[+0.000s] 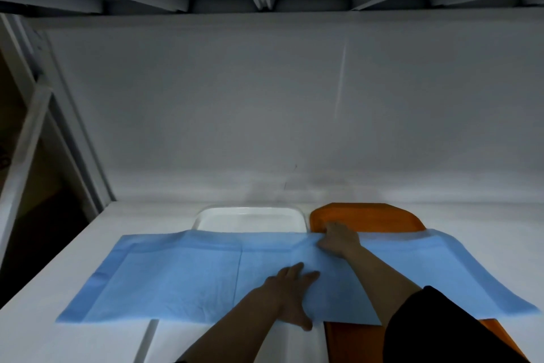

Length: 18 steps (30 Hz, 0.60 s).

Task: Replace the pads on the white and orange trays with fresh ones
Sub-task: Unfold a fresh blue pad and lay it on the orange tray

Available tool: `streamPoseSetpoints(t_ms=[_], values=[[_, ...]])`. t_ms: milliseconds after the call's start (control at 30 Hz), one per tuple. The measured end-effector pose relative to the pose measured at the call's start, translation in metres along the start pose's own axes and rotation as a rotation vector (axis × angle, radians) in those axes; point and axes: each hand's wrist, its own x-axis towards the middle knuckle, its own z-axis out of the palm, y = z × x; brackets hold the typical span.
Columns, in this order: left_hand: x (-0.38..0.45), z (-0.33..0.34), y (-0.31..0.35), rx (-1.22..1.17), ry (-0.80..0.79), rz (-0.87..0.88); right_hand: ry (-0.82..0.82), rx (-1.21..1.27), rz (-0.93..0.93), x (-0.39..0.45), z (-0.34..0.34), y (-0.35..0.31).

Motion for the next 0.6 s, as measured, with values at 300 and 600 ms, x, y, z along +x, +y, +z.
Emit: streamPoseSetpoints(t_ms=[300, 600], values=[[0.002, -0.001, 0.010, -0.057, 0.024, 0.022, 0.200, -0.248, -0.189, -0.013, -0.019, 0.014], [0.012, 0.003, 0.041, -0.235, 0.055, 0.051, 0.377, -0.459, -0.165, -0.024, -0.043, 0.024]])
